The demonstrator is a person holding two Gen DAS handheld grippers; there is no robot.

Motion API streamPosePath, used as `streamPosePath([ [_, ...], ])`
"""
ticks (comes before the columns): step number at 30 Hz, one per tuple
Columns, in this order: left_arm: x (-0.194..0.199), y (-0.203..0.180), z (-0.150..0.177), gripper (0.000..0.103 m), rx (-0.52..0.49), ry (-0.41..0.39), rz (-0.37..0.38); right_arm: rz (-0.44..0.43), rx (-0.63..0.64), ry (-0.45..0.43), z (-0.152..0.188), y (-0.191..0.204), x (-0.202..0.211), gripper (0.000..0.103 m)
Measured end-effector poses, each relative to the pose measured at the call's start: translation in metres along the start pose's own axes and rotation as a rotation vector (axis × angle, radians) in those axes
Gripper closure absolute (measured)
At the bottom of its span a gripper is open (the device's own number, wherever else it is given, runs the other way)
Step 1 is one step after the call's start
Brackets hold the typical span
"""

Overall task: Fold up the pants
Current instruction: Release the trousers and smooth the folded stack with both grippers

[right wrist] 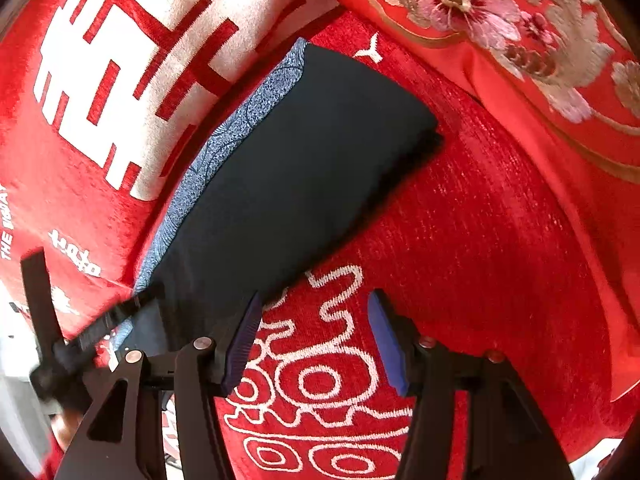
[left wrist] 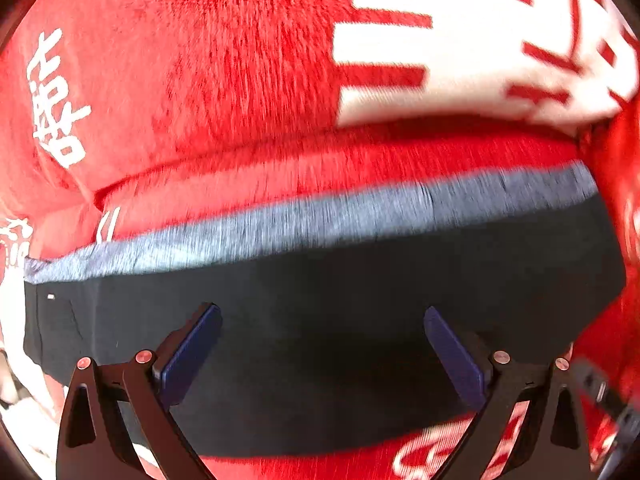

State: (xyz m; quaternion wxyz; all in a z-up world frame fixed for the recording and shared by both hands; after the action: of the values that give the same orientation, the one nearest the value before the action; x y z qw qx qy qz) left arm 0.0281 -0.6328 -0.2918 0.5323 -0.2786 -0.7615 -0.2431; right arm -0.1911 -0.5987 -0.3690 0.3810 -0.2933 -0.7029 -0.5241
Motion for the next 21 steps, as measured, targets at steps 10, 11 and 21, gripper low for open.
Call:
streamPosePath([
  [10, -0.048, -0.005, -0.034, 0.001, 0.057, 0.017, -0.054, 0.013, 0.04, 0.002, 0.0, 0.005, -0.005, 0.039],
  [11, -0.046, -0.004, -0.034, 0.001, 0.05, 0.019, -0.053, 0.011, 0.037, 0.003, -0.001, 0.006, -0.006, 0.039],
  [21, -0.015, 0.001, -0.012, 0.001, -0.007, 0.02, -0.032, 0.014, 0.059, 0.008, -0.003, 0.011, -0.011, 0.033],
])
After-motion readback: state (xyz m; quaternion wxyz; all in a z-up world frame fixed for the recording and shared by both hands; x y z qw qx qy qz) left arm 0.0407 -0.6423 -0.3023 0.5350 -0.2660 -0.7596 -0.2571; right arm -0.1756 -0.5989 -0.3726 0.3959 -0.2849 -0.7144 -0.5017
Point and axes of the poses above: each gripper's, at about its wrist camera, not at the fingertips, and x roughly against the way its jaws point, y to its left, z to its underside, the point moved 10 cm from there along -x, roughly the way its jaws point, and after that the axes turned 8 degrees about -y, right-handed, at the moved point
